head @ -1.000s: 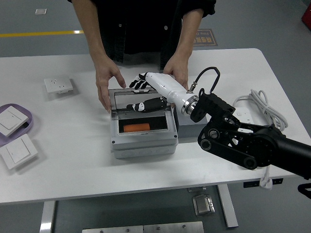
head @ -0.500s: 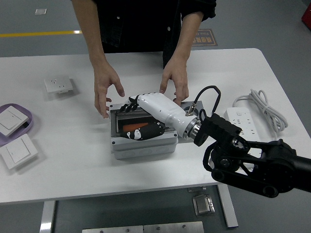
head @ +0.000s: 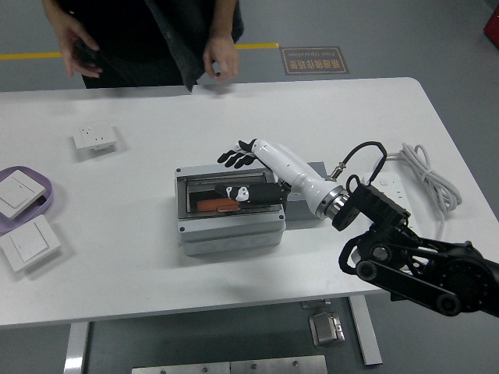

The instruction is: Pick up the cylinder from the cube,place it in the box,flap close box

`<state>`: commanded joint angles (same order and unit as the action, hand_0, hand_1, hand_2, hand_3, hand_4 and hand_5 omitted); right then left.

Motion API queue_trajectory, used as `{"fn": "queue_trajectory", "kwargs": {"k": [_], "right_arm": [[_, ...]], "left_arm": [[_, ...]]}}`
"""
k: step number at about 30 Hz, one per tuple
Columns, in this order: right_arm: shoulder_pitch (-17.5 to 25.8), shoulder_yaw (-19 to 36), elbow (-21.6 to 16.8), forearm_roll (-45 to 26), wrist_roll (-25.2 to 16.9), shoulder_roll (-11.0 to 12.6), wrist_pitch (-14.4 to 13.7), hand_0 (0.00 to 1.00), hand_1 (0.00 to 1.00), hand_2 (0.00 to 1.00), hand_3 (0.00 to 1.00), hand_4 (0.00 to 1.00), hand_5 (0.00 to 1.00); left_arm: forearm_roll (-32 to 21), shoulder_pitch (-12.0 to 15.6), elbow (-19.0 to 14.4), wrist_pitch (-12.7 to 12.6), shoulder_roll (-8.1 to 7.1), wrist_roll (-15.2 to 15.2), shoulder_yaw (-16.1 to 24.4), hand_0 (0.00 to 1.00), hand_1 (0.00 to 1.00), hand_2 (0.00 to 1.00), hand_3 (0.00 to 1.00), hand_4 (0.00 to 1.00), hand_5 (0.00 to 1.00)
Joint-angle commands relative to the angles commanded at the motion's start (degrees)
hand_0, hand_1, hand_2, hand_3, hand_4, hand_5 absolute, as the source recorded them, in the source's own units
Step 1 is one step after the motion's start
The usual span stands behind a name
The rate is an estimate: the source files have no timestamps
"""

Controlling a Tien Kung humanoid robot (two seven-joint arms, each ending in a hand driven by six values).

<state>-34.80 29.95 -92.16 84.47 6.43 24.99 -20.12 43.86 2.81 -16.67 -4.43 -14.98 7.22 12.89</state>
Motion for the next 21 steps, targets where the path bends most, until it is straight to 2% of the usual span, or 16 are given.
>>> {"fn": "queue_trajectory", "kwargs": {"k": [4, 7, 14, 21], "right_arm": [[3.9, 6.4, -3.2, -2.1, -1.6, 1.8, -0.9, 0.639, 0.603, 0.624, 0.642, 0.667, 0.373], [7.4, 11.6, -3.8, -5.0, -3.8, 2.4, -1.7, 0.636, 0.603, 0.622, 0.645, 0.658, 0.369], [15.2, 23.0, 1.6, -14.8, -11.2, 2.3, -1.7, 0.624, 0.596, 0.623, 0.643, 0.655, 0.372], [20.6, 32.0, 5.5, -24.3, -16.9, 0.8, -1.2, 0.618, 0.595, 0.619, 0.642, 0.657, 0.365]], "left_arm": [[-0.2, 0.2, 0.0, 0.0, 0.09, 0.0, -0.1, 0.623, 0.607, 0.538, 0.628, 0.684, 0.316], [-0.3, 0.3, 0.0, 0.0, 0.12, 0.0, 0.0, 0.623, 0.607, 0.538, 0.628, 0.684, 0.314], [0.2, 0.6, -0.1, 0.0, -0.02, 0.0, 0.8, 0.623, 0.607, 0.539, 0.629, 0.684, 0.315], [1.2, 1.1, -0.3, 0.1, -0.40, 0.0, 1.7, 0.623, 0.607, 0.539, 0.628, 0.684, 0.315]]}}
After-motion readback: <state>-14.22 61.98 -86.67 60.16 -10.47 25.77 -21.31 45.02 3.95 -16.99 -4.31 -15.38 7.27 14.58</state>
